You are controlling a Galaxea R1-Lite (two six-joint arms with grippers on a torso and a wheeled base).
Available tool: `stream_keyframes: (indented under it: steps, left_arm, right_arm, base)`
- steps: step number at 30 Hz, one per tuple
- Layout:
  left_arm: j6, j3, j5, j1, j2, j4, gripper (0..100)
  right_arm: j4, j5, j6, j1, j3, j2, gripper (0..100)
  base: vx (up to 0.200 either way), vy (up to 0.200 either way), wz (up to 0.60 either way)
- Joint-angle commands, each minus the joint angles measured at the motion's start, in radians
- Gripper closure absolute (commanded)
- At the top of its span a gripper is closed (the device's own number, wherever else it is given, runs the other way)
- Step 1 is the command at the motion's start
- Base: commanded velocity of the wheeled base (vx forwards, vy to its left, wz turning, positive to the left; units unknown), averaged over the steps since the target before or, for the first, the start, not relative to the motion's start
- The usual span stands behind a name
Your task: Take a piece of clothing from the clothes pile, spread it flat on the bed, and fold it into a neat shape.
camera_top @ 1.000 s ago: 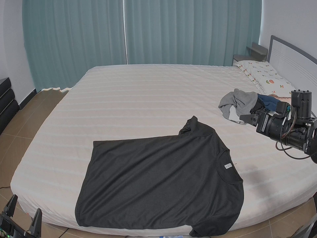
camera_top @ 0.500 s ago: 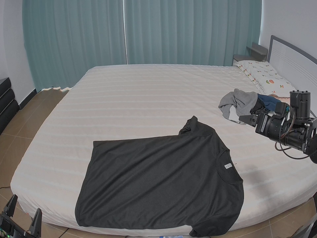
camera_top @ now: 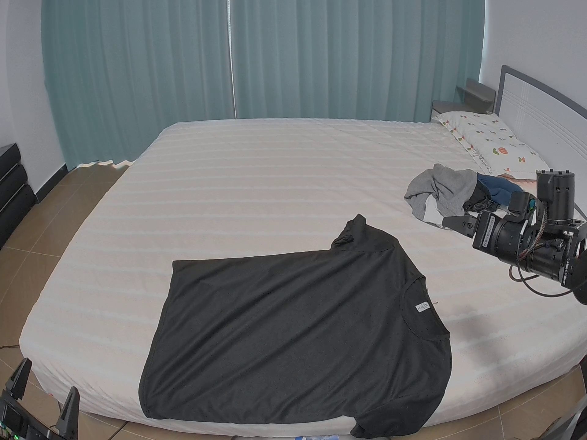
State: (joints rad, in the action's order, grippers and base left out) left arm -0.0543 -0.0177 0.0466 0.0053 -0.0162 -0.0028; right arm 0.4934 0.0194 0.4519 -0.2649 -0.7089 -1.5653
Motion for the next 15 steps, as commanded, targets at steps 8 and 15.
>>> stream_keyframes:
  steps: [8, 15]
  left_arm:
    - [0.002, 0.016, -0.002, 0.001, 0.016, 0.000, 0]
    - [0.033, 0.016, 0.002, 0.001, 0.016, 0.007, 0]
  right_arm:
    - [0.002, -0.002, 0.001, 0.001, 0.002, -0.001, 0]
    - [0.004, -0.002, 0.001, -0.008, 0.002, -0.004, 0]
  base:
    - [0.000, 0.000, 0.00]
    - [0.000, 0.000, 0.00]
